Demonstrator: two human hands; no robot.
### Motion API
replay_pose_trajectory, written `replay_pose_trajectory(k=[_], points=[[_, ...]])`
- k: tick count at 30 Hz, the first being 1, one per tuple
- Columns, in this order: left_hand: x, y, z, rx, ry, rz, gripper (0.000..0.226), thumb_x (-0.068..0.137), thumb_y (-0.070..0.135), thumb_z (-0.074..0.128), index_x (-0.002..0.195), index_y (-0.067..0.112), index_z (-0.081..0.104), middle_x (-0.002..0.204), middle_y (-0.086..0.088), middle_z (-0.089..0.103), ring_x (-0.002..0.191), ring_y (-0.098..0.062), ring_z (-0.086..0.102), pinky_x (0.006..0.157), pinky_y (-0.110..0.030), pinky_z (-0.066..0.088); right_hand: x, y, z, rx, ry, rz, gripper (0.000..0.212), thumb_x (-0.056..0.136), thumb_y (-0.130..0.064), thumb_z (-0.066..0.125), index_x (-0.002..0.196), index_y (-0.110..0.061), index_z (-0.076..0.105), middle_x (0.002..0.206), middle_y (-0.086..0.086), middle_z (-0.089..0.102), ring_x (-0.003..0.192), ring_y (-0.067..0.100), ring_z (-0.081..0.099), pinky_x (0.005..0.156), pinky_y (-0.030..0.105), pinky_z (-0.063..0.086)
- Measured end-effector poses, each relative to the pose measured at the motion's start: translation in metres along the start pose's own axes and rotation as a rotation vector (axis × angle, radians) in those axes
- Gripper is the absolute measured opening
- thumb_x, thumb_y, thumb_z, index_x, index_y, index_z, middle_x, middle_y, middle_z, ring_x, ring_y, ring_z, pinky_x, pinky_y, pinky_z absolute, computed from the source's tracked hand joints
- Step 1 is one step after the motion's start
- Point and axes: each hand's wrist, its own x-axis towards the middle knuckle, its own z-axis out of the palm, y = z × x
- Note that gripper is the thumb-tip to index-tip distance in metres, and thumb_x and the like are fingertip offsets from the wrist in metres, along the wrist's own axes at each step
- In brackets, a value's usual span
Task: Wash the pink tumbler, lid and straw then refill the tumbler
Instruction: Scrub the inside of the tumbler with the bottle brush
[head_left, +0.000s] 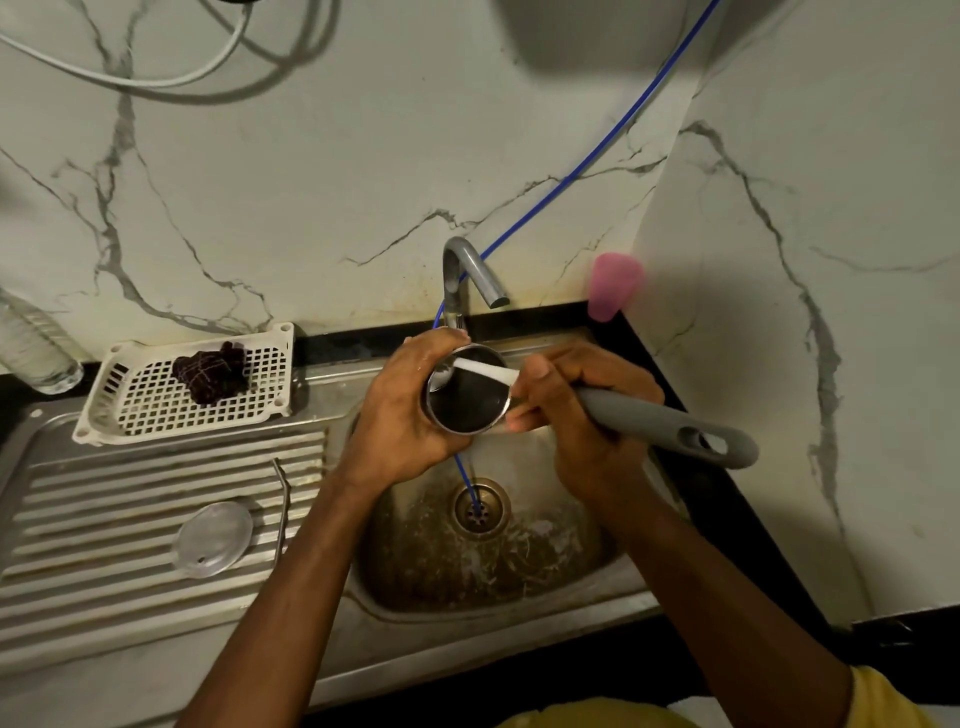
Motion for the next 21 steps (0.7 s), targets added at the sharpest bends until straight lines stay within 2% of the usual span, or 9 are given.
replay_pose_trajectory(k=[6, 8, 11, 15, 18, 21], points=[[0.004, 0.003, 0.006, -0.092, 0.061, -0.052, 0.09, 0.059, 0.016, 0.098, 0.136, 0.011, 0.052, 0.138, -0.004, 0.059, 0.13, -0.02, 0.056, 0.106, -0.048, 0.049, 0.0, 0.0, -0.017, -0.186, -0.113, -0.212, 0.03, 0.092, -0.005, 0.06, 0.064, 0.003, 0.066, 0.065, 0.007, 0.068, 0.057, 0.013, 0.064, 0.056, 0.026, 0.051], [0.003, 0.002, 0.008, -0.136, 0.079, -0.082, 0.086, 0.061, 0.018, 0.098, 0.134, 0.011, 0.053, 0.137, -0.004, 0.06, 0.128, -0.02, 0.057, 0.105, -0.05, 0.049, -0.004, 0.002, -0.017, -0.233, -0.12, -0.215, 0.028, 0.093, -0.006, 0.06, 0.066, 0.001, 0.066, 0.066, 0.006, 0.067, 0.055, 0.012, 0.062, 0.055, 0.024, 0.049], [0.001, 0.001, 0.012, -0.157, 0.079, -0.104, 0.085, 0.062, 0.022, 0.097, 0.135, 0.016, 0.052, 0.137, 0.0, 0.059, 0.128, -0.017, 0.057, 0.104, -0.05, 0.049, -0.01, 0.004, -0.016, -0.307, -0.153, -0.206, 0.03, 0.095, -0.005, 0.061, 0.066, 0.001, 0.064, 0.065, 0.006, 0.064, 0.055, 0.016, 0.06, 0.055, 0.027, 0.048], [-0.002, -0.003, 0.018, -0.149, 0.073, -0.084, 0.086, 0.061, 0.016, 0.097, 0.135, 0.012, 0.052, 0.138, -0.002, 0.059, 0.127, -0.018, 0.058, 0.101, -0.051, 0.051, -0.015, -0.002, -0.009, -0.287, -0.18, -0.06, 0.031, 0.095, -0.002, 0.064, 0.064, 0.002, 0.061, 0.06, 0.002, 0.06, 0.053, 0.011, 0.055, 0.057, 0.02, 0.044], [-0.007, -0.006, 0.019, -0.13, 0.12, -0.099, 0.088, 0.059, 0.013, 0.097, 0.134, 0.01, 0.051, 0.137, -0.004, 0.058, 0.128, -0.02, 0.057, 0.101, -0.052, 0.05, -0.013, -0.007, -0.006, -0.221, -0.139, 0.08, 0.033, 0.096, -0.009, 0.066, 0.065, 0.002, 0.064, 0.055, 0.002, 0.061, 0.049, 0.011, 0.058, 0.055, 0.016, 0.046], [-0.007, -0.006, 0.016, -0.142, 0.165, -0.111, 0.082, 0.065, 0.025, 0.093, 0.133, 0.007, 0.051, 0.136, -0.006, 0.059, 0.127, -0.021, 0.058, 0.103, -0.048, 0.05, -0.012, -0.011, 0.001, -0.154, -0.138, 0.154, 0.033, 0.096, -0.013, 0.066, 0.067, 0.003, 0.065, 0.057, 0.007, 0.064, 0.048, 0.016, 0.061, 0.052, 0.02, 0.049]])
